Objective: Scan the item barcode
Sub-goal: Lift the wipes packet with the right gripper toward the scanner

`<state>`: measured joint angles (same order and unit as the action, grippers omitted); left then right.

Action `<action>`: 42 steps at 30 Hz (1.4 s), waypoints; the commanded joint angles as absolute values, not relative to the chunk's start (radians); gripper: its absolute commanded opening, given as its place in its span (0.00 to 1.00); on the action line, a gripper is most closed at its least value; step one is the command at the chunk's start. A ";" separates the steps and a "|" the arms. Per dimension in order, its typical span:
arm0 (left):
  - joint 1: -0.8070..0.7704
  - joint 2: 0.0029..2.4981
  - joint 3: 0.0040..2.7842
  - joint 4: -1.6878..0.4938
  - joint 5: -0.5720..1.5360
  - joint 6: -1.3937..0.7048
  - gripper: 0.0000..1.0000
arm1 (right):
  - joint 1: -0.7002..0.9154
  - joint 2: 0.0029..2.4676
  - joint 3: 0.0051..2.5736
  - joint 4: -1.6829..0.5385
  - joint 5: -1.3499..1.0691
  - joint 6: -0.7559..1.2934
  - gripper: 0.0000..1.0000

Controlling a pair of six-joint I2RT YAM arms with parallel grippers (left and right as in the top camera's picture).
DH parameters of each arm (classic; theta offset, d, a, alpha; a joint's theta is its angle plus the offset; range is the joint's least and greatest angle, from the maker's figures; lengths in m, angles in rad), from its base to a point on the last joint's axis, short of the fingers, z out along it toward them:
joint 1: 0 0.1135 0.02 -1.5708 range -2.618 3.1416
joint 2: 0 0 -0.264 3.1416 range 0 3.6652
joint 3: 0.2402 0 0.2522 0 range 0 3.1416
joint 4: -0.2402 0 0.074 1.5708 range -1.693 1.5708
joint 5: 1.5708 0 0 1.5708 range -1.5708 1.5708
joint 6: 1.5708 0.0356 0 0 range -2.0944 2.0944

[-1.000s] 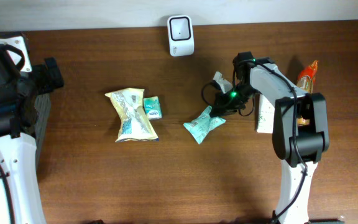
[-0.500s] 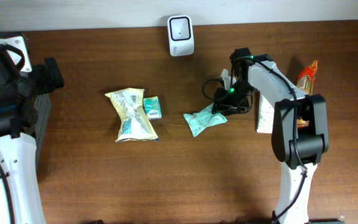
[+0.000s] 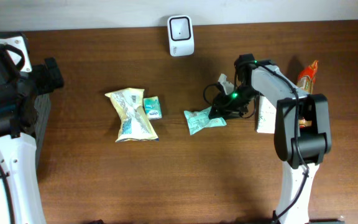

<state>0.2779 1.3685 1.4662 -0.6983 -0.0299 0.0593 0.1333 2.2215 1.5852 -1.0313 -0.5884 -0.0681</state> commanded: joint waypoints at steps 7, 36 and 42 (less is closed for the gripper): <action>0.280 1.354 1.474 -0.698 -0.022 0.049 0.99 | 0.136 2.233 1.425 -0.824 -0.662 -0.014 0.04; 0.280 1.354 1.474 -0.698 -0.022 0.049 0.99 | 0.131 1.515 1.636 -1.022 -0.673 0.069 0.04; 0.280 1.354 1.474 -0.698 -0.022 0.049 0.99 | 0.144 1.515 1.636 -1.022 -0.641 0.069 0.04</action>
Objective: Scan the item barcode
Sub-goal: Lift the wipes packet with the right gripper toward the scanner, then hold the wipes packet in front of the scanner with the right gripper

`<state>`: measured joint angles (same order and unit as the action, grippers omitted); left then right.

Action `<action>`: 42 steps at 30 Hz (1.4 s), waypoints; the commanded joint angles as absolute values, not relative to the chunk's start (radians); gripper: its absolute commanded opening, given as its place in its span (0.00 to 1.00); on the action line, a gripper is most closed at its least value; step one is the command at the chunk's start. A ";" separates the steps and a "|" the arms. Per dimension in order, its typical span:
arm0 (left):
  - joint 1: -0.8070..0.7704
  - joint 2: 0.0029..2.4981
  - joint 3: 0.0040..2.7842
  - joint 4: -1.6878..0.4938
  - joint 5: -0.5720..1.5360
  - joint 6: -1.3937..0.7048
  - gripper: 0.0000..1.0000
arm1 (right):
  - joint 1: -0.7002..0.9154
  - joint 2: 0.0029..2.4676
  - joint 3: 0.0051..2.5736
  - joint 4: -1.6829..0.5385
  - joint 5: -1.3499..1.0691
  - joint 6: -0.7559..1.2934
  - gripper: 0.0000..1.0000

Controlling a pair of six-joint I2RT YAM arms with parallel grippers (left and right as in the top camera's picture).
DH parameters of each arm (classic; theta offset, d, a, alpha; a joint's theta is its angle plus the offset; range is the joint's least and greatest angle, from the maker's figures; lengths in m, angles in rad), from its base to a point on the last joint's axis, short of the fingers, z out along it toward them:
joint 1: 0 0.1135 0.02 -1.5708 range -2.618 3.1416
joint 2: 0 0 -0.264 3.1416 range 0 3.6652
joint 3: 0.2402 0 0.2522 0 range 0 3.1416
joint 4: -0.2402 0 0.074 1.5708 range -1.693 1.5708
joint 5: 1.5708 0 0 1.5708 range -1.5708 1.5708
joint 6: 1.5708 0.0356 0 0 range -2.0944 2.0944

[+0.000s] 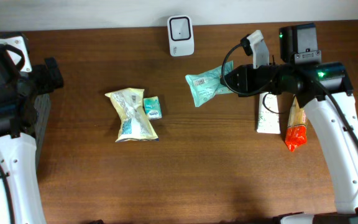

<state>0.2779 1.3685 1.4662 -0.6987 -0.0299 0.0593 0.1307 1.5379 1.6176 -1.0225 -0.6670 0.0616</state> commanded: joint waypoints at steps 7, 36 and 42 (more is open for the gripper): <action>0.280 1.354 1.474 -0.698 -0.022 0.049 0.99 | 0.331 1.607 1.737 -0.978 -0.044 0.082 0.04; 0.280 1.354 1.474 -0.698 -0.022 0.049 0.99 | 0.445 2.460 1.764 0.843 0.427 -1.094 0.04; 0.280 1.354 1.474 -0.698 -0.022 0.049 0.99 | 0.445 2.461 1.764 0.842 0.406 -1.100 0.04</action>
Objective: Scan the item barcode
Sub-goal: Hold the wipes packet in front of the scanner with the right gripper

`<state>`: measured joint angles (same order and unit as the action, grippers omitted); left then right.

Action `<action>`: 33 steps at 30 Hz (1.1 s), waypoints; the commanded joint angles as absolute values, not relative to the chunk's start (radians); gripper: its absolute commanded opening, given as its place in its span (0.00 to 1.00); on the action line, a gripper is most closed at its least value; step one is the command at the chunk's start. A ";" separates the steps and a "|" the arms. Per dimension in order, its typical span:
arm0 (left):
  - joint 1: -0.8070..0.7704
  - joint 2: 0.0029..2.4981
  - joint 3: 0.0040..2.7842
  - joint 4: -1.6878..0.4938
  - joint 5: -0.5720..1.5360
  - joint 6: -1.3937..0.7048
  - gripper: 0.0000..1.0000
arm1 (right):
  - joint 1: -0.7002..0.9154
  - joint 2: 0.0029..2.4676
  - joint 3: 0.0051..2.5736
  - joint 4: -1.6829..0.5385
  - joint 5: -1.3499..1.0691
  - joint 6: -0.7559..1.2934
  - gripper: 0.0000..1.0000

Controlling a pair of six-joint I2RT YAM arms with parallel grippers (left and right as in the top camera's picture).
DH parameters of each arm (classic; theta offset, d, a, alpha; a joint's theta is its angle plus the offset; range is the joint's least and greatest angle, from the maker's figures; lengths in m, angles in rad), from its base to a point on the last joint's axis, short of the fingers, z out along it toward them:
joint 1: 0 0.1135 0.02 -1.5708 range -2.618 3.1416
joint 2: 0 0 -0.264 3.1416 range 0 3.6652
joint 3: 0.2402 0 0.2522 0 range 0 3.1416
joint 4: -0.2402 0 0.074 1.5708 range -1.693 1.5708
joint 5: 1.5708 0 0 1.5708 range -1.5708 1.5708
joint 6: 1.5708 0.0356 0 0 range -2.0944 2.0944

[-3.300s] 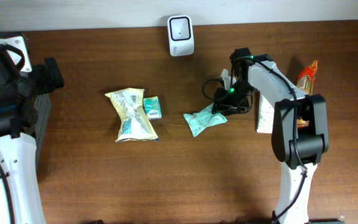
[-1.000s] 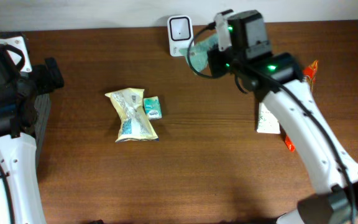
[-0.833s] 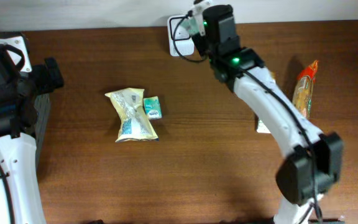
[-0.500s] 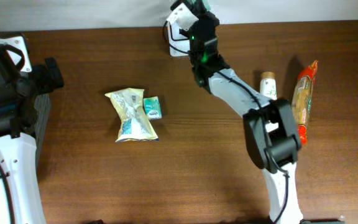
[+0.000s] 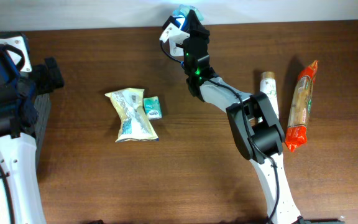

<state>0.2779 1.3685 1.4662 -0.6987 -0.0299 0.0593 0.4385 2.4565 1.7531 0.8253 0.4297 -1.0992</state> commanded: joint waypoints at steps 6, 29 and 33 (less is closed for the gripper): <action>0.280 1.354 1.474 -0.698 -0.022 0.049 0.99 | 0.434 2.466 1.766 0.842 0.339 -1.099 0.04; 0.280 1.356 1.474 -0.698 -0.022 0.049 0.99 | 0.425 2.348 1.827 0.675 0.376 -1.027 0.04; 0.280 1.355 1.474 -0.698 -0.022 0.049 0.99 | 0.427 2.171 1.827 0.414 0.397 -0.823 0.04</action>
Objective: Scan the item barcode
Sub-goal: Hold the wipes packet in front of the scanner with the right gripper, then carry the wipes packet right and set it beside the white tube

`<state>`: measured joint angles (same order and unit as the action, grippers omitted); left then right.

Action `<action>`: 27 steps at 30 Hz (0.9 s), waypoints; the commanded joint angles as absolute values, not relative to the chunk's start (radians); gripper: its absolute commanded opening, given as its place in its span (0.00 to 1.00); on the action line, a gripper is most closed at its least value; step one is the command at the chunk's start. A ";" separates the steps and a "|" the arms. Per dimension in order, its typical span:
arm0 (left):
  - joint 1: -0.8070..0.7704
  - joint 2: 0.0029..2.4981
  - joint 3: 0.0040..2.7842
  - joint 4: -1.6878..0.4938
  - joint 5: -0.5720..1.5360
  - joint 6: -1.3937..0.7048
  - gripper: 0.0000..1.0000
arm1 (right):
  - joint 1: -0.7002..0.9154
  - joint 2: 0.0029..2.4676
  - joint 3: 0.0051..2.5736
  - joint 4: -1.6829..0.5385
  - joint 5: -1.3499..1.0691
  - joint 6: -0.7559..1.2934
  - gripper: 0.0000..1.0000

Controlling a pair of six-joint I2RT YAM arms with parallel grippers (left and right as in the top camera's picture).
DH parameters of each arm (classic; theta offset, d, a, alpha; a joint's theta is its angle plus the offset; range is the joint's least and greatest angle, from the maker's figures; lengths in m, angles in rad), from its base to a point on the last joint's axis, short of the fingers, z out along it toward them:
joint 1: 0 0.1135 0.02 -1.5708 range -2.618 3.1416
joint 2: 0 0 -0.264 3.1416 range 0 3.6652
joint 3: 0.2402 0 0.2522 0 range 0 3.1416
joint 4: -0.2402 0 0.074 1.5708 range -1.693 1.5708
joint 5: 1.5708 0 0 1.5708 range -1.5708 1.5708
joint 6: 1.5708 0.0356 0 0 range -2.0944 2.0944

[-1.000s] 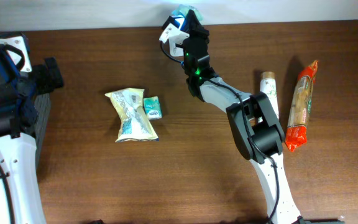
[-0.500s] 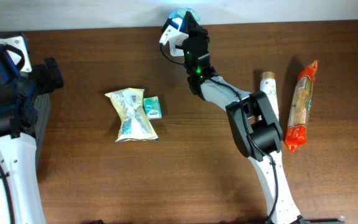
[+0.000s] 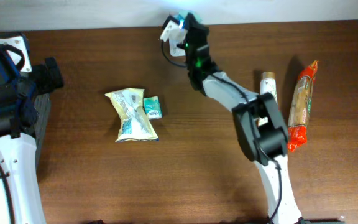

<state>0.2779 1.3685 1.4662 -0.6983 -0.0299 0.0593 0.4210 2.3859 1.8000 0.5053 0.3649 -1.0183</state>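
Note:
At the back edge of the table my right gripper [image 3: 184, 30] hangs over the spot of the white barcode scanner and covers most of it. It is shut on a teal packet [image 3: 181, 15], of which only a pale blue-green sliver shows at the gripper's far side. The packet's barcode face is hidden. The right arm [image 3: 229, 93] stretches from the front right toward the back middle. My left gripper [image 3: 50, 74] rests at the far left edge, away from everything, and its fingers are too dark to read.
A yellow snack bag [image 3: 131, 114] lies left of centre with a small green packet [image 3: 152, 107] against its right side. At the right lie a white tube [image 3: 267, 87] and a long orange-red packet [image 3: 300, 106]. The table's back edge [image 3: 278, 23] meets a white wall.
The right gripper stays over the scanner with the teal packet. It has tilted a little and the arm's forearm has shifted slightly right. The left arm has not moved.
The right gripper was down on the teal packet at the table's middle right. Then it held the packet lifted, right of the scanner, barcode label up. Then it was over the scanner at the back, where it still holds the packet.

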 commanded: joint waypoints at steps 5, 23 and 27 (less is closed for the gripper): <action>0.280 1.355 1.474 -0.698 -0.022 0.049 0.99 | 0.427 1.918 1.827 -0.137 0.313 -0.389 0.04; 0.280 1.355 1.474 -0.701 -0.022 0.049 0.99 | -0.090 1.775 1.618 -1.121 -0.262 0.095 0.04; 0.280 1.355 1.474 -0.701 -0.022 0.049 0.99 | -0.180 1.823 1.520 -1.071 -0.257 0.095 0.04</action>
